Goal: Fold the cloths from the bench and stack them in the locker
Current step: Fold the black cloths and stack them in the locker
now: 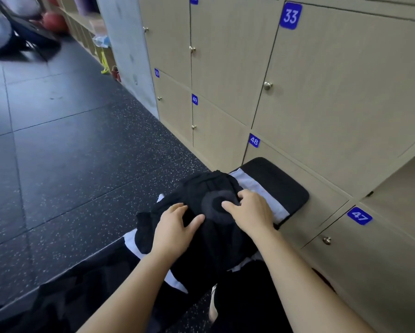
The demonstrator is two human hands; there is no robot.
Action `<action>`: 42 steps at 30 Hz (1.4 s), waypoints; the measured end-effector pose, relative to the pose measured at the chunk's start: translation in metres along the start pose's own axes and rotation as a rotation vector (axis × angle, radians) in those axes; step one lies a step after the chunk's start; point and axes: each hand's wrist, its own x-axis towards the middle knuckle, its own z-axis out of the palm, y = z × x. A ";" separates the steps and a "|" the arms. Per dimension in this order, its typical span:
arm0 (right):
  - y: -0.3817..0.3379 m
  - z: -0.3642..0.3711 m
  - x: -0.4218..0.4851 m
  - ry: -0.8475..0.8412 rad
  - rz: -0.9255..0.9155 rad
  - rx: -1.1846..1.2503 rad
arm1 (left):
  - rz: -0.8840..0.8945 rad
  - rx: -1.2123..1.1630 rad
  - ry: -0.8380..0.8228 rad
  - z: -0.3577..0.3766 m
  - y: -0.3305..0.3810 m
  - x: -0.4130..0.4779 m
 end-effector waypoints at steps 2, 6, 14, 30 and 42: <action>0.004 0.003 0.000 -0.010 0.052 0.047 | -0.032 -0.075 0.021 0.003 0.003 -0.004; 0.008 0.002 0.001 -0.023 0.080 0.250 | -0.159 -0.337 0.084 0.004 0.014 -0.002; 0.013 -0.032 0.001 -0.086 0.101 0.901 | -0.105 -0.788 0.092 -0.015 0.046 0.004; 0.034 -0.190 -0.023 0.270 -0.185 1.082 | 0.374 -0.845 -0.104 -0.041 0.207 0.024; 0.082 -0.256 -0.076 0.530 -0.169 1.020 | 0.383 -1.090 -0.490 -0.005 0.288 -0.015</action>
